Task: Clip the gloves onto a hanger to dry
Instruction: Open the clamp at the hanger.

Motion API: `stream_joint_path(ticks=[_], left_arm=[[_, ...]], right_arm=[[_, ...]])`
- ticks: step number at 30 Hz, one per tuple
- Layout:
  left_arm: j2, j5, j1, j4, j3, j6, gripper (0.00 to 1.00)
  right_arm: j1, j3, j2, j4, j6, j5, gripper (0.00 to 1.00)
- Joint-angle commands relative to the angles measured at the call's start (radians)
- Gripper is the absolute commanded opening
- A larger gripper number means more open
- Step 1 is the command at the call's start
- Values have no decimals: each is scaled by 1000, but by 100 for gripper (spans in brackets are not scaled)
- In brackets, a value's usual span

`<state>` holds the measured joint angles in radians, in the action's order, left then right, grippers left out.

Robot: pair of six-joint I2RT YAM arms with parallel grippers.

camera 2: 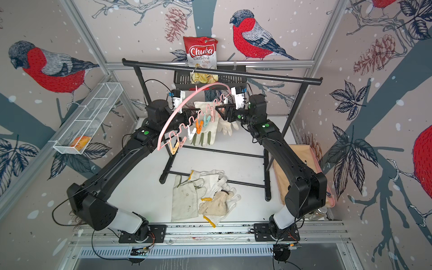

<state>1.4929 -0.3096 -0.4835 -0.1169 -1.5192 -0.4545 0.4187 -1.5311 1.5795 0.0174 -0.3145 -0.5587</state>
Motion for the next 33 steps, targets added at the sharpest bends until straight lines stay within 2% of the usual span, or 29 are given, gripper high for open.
stream_joint_path(ticks=[1, 15, 33], left_arm=[[-2, 8, -3, 15, -11, 15, 0], [-6, 9, -4, 17, -5, 17, 0], [-13, 14, -6, 16, 4, 16, 0]], right_arm=[[5, -18, 7, -17, -1, -18, 60], [7, -30, 21, -8, 8, -24, 56], [6, -29, 17, 1, 15, -32, 34]])
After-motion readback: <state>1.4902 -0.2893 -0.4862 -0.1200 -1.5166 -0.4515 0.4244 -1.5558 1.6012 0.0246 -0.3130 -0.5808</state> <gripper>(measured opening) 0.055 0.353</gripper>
